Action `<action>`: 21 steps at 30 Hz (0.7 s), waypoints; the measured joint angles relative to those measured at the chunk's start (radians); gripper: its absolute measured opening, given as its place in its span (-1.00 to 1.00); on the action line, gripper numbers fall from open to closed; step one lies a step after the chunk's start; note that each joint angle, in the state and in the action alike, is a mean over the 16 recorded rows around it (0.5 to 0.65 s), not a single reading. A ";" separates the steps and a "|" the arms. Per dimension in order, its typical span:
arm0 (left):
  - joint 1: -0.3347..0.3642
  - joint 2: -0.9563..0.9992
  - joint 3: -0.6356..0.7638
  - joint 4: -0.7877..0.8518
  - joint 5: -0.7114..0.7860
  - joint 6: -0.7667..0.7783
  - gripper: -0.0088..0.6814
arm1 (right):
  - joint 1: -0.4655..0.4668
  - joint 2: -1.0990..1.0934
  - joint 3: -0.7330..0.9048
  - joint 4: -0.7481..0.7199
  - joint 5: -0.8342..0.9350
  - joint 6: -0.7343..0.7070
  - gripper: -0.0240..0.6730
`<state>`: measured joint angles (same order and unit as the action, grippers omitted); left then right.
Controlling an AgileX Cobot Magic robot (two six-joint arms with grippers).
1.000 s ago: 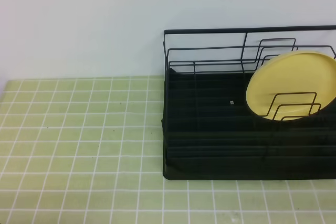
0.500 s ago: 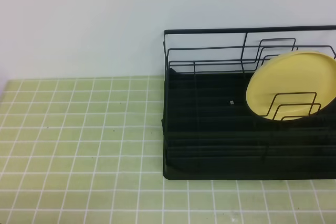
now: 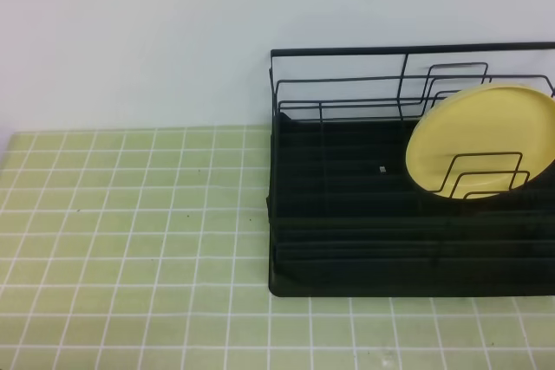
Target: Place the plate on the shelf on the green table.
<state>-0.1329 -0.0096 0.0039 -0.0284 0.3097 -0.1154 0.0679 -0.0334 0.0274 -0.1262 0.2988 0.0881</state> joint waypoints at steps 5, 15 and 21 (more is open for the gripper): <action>0.000 0.000 0.000 0.000 -0.003 -0.001 -0.97 | 0.000 0.000 0.000 0.000 0.000 0.000 -0.94; 0.000 0.000 0.000 0.000 -0.005 -0.001 -0.97 | 0.000 0.003 0.000 0.000 0.000 -0.004 -0.94; 0.000 0.000 0.000 0.000 -0.006 -0.001 -0.97 | 0.000 0.003 0.000 0.000 0.000 -0.004 -0.94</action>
<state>-0.1329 -0.0096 0.0039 -0.0284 0.3033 -0.1164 0.0679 -0.0300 0.0274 -0.1262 0.2988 0.0844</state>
